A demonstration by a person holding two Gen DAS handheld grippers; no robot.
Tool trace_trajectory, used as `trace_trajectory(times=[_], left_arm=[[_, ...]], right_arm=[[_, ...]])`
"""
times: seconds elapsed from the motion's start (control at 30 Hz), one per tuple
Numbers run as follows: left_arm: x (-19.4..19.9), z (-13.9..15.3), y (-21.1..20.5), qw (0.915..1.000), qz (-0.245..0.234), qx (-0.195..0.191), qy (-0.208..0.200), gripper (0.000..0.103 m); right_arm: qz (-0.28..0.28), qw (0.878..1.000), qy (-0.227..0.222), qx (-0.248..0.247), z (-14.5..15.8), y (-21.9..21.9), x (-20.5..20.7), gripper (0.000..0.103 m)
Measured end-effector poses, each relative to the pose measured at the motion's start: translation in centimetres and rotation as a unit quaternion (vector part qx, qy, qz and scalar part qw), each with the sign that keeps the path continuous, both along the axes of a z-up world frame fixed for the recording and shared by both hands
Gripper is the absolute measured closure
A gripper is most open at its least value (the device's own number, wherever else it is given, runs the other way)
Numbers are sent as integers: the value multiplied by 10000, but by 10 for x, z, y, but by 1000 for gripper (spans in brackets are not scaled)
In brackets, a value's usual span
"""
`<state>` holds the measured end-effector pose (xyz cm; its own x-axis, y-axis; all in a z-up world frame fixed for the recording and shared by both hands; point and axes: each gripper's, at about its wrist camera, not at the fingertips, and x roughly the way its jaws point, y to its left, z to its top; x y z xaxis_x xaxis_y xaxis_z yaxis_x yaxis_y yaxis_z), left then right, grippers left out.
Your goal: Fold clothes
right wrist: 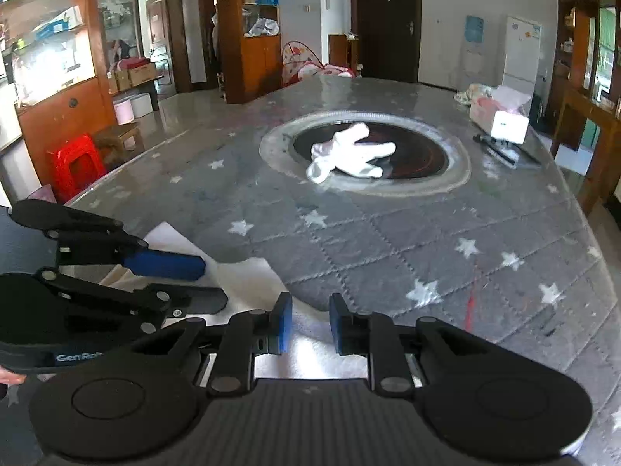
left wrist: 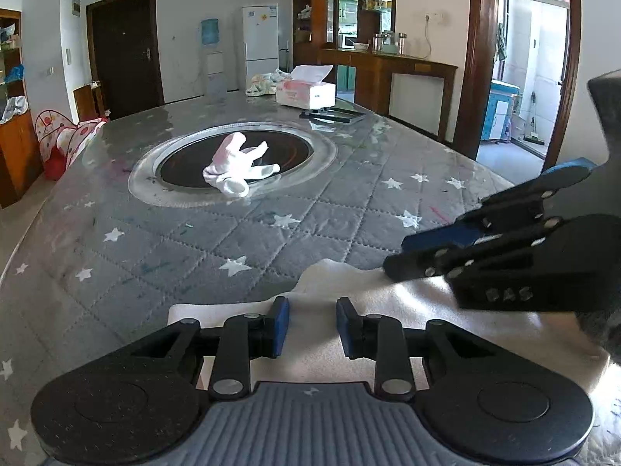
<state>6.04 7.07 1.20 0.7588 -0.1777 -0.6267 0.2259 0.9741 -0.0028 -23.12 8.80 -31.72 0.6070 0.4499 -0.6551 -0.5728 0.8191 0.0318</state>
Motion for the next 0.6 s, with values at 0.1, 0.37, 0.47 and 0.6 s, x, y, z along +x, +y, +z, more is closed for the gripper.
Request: trace_trajectory(times=[0.1,0.37,0.47,0.6], left_arm=[[-4,3,3,10000,48,-22,-36,65],[-50,20,0,9990,-3,107,-438,64],[-76,26,-5,9979,-141,210,-597,64],[-105,25,-7,9974,-276,286,-604,64]], right_arm=[[113,9998,-152,-12,14,-10,-13,84],[473,9983,-238,-252,28,-51,-79,83],[567,9977,-277,-245,27,-61,-105,83],[677,9972,-263,-174,25,-69,-126,84]])
